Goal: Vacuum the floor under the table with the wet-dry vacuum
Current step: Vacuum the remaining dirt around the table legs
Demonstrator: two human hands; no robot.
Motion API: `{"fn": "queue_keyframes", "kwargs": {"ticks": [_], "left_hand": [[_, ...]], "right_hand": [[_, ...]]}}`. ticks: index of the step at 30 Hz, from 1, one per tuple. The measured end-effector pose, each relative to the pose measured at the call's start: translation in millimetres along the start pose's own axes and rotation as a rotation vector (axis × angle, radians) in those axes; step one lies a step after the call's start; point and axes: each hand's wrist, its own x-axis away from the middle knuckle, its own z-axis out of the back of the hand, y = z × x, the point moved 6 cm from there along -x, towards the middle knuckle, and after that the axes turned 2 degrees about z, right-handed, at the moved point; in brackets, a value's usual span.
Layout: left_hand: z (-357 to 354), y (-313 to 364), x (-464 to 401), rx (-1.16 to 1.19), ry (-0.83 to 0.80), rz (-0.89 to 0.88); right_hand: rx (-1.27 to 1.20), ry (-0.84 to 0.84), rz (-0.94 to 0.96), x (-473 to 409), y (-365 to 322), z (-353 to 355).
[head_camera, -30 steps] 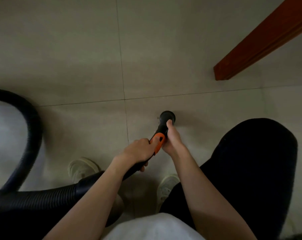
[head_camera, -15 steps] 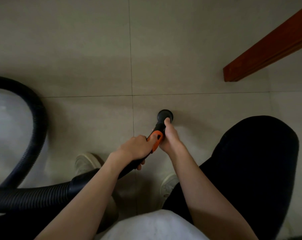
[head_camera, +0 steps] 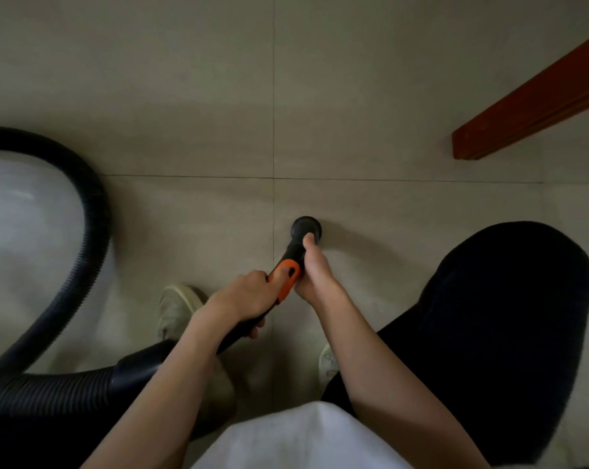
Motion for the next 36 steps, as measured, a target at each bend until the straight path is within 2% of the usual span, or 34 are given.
{"fn": "queue_keyframes", "kwargs": {"ticks": [8,13,19,24,30,36], "left_hand": [[36,-40,4,0.002,0.011,0.098],[43,-39,-5,0.008,0.140,0.004],[49,-20,-18,0.053,0.228,-0.055],[52,-5,-31,0.096,0.198,-0.035],[76,-17,-29,0.123,0.245,-0.018],[110,-56,-15,0.222,0.354,0.041]], "right_hand": [[0.054,-0.097,-0.056,9,25,-50],[0.082,-0.145,-0.091,11,27,-58],[0.105,-0.112,0.041,-6,-11,-59],[0.126,-0.068,0.056,-19,-26,-62],[0.173,-0.116,0.061,-24,-24,-93],[0.380,-0.236,0.096,-16,-5,-157]]}}
